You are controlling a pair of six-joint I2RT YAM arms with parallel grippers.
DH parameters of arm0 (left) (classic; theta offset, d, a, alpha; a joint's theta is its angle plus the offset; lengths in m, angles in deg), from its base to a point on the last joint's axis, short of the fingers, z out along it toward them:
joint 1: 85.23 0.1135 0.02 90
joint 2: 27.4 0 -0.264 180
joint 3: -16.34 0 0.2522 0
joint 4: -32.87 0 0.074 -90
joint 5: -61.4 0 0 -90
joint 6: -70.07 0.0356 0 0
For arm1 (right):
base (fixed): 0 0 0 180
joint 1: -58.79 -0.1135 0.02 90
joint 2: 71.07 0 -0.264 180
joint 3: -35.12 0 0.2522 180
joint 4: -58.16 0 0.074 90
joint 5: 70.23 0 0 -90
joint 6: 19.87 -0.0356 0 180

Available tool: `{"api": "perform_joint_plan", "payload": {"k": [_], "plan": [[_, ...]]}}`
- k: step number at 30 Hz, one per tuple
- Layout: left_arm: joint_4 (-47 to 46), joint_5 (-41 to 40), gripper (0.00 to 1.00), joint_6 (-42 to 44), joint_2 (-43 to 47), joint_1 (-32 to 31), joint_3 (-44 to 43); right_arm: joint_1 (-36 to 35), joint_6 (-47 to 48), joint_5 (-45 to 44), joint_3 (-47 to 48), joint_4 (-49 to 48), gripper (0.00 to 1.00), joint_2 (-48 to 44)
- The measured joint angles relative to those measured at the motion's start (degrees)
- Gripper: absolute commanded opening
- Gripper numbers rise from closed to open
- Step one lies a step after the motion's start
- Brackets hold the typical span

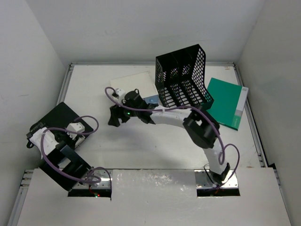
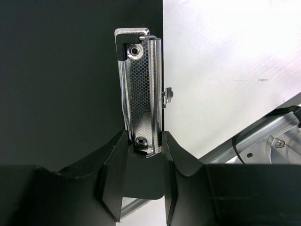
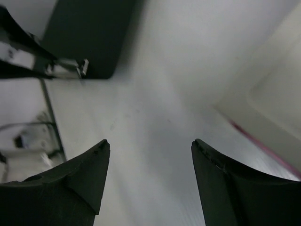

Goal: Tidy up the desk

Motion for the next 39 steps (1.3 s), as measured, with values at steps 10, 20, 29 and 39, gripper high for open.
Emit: {"api": "perform_joint_plan", "payload": {"k": [10, 20, 29, 39], "plan": [[2.4, 1.4, 0.0, 1.0, 3.9, 0.0, 0.0, -2.2, -17.2, -1.3, 21.2, -1.9, 0.74, 15.6], [10.3, 3.6, 0.0, 9.4, 8.7, 0.0, 0.1, -3.6, -20.4, -6.0, 14.7, -2.0, 0.76, 13.4], [13.2, 4.6, 0.0, 14.3, 16.3, 0.0, 2.8, -4.4, -25.5, -4.7, 16.6, -6.0, 0.77, 18.0], [13.2, 6.6, 0.0, 14.7, 13.0, 0.0, 2.8, -7.1, -33.3, 0.3, 16.8, -11.8, 0.76, 19.8]]}}
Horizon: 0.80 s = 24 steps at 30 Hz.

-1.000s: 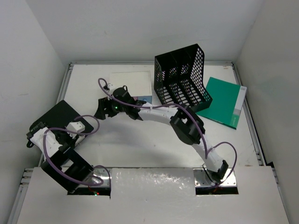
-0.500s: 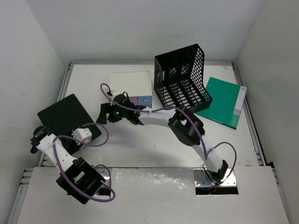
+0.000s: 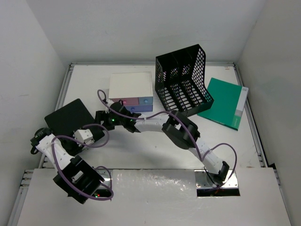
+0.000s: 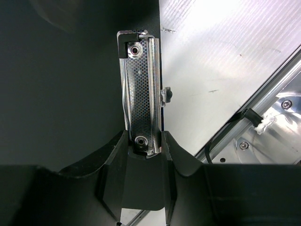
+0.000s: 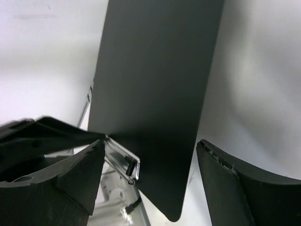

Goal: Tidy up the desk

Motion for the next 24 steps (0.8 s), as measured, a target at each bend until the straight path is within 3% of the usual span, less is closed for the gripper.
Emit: {"api": "perform_joint_plan", "payload": {"k": [3, 5, 6, 7, 11, 14, 18, 20, 21, 22, 24], "plan": [[0.0, 0.5, 0.0, 0.0, 0.0, 0.0, 0.0, -1.0, -1.6, 0.7, -1.5, -0.8, 0.76, 0.5], [0.0, 0.9, 0.0, 0.0, 0.0, 0.0, 0.0, -1.5, -2.1, 0.5, -3.5, -1.8, 0.69, 0.5], [0.0, 1.0, 0.0, 0.0, 0.0, 0.0, 0.0, -1.7, -2.4, 0.5, -4.7, -2.0, 0.62, 0.5], [0.1, 1.1, 0.0, 0.0, 0.0, 0.0, 0.0, -1.9, -2.9, 0.5, -5.6, -2.3, 0.44, 0.5], [0.0, -0.1, 0.0, 0.1, -0.2, 0.0, 0.0, -2.0, -5.1, 0.5, -7.0, -3.8, 0.09, 0.5], [-0.2, 0.4, 0.0, 0.2, -0.3, 0.0, 0.0, -1.3, -6.5, 1.3, -6.8, -7.5, 0.0, 0.5], [-0.3, 1.2, 0.0, 0.6, 0.0, 0.0, 0.0, -1.6, -6.8, 1.3, -6.8, -8.8, 0.0, 0.5], [-0.4, 1.2, 0.09, 0.7, 0.2, 0.0, 0.0, -1.8, -6.5, 1.4, -6.9, -9.4, 0.0, 0.5], [-0.3, 1.3, 0.29, 0.7, 0.2, 0.0, 0.0, -2.0, -6.3, 1.4, -7.1, -9.9, 0.0, 0.4], [-0.5, 1.3, 0.38, 0.7, 0.2, 0.0, 0.0, -2.0, -5.9, 1.4, -7.6, -10.2, 0.0, 0.3], [-1.2, 1.1, 0.72, -0.4, 0.2, 0.0, -0.5, -2.0, -4.3, 1.3, -8.7, -10.4, 0.0, -0.3]]}}
